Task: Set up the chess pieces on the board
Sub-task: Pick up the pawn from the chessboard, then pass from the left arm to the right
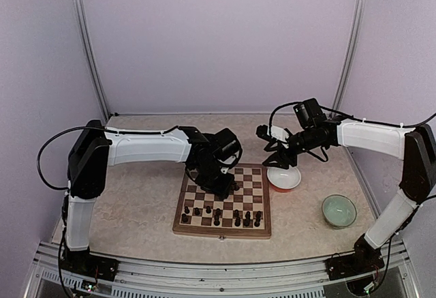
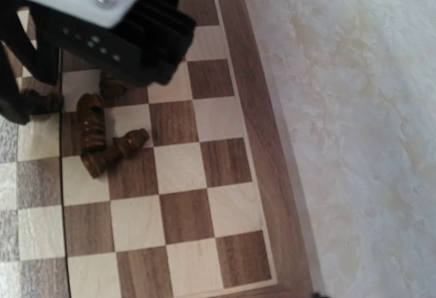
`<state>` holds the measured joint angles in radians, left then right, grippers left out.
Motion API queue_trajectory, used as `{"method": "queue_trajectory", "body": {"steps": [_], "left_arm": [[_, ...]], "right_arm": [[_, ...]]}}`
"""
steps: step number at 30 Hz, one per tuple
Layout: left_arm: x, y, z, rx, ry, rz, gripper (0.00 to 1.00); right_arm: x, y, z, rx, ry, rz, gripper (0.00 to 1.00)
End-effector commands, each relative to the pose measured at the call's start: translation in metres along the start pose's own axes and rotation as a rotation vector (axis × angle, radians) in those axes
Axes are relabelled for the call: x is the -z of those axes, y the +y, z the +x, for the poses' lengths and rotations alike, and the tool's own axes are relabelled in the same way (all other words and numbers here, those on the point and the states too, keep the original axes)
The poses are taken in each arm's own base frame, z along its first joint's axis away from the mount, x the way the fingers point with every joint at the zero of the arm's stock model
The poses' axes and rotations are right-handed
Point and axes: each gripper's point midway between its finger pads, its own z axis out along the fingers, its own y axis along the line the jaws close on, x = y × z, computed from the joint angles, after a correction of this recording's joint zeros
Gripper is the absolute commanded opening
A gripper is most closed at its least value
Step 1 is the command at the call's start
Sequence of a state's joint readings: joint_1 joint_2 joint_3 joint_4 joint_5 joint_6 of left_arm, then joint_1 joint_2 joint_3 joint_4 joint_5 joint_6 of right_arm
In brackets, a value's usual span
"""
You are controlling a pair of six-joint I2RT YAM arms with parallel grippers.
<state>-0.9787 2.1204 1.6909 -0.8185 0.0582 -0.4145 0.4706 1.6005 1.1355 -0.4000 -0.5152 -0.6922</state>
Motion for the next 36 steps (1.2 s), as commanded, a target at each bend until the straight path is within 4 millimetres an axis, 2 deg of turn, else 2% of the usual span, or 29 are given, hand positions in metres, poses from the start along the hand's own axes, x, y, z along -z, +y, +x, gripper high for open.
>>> {"method": "queue_trajectory", "body": {"steps": [1,13,17,19,21,23,25,26,28,29,30,32,36], "left_arm": [[-0.008,0.011,0.002,0.012,0.025,-0.058,0.31],[-0.02,0.019,0.017,0.006,0.085,-0.079,0.12],[-0.015,0.018,0.018,-0.036,0.077,-0.078,0.06],[-0.004,0.017,0.009,-0.047,0.026,-0.071,0.06],[0.017,0.015,-0.007,-0.09,-0.081,-0.085,0.07],[0.052,0.011,-0.026,-0.126,-0.219,-0.091,0.06],[0.078,0.003,-0.04,-0.162,-0.346,-0.076,0.06],[0.086,-0.003,-0.043,-0.185,-0.396,-0.056,0.07],[0.118,-0.021,-0.049,-0.247,-0.516,0.026,0.07],[0.123,-0.03,-0.05,-0.279,-0.56,0.07,0.07],[0.137,-0.04,-0.049,-0.312,-0.607,0.118,0.07],[0.152,-0.053,-0.047,-0.366,-0.665,0.176,0.07],[0.17,-0.074,-0.043,-0.434,-0.736,0.216,0.07]], "right_arm": [[0.003,0.005,-0.003,0.013,-0.006,-0.008,0.58],[0.002,0.006,-0.001,0.011,-0.001,-0.013,0.57],[0.004,0.005,-0.005,0.002,-0.013,-0.014,0.57],[0.009,0.003,-0.015,-0.012,-0.036,-0.008,0.57],[0.019,-0.021,-0.026,-0.066,-0.051,0.11,0.56],[0.037,-0.043,-0.04,-0.121,-0.088,0.21,0.55],[0.05,-0.052,-0.053,-0.19,-0.14,0.218,0.54],[0.053,-0.049,-0.06,-0.212,-0.163,0.174,0.54],[0.051,-0.035,-0.074,-0.257,-0.197,0.041,0.53],[0.047,-0.026,-0.077,-0.293,-0.208,-0.034,0.53],[0.046,-0.019,-0.084,-0.32,-0.228,-0.101,0.5],[0.05,-0.003,-0.099,-0.353,-0.288,-0.229,0.46],[0.058,0.026,-0.126,-0.352,-0.378,-0.357,0.48]]}}
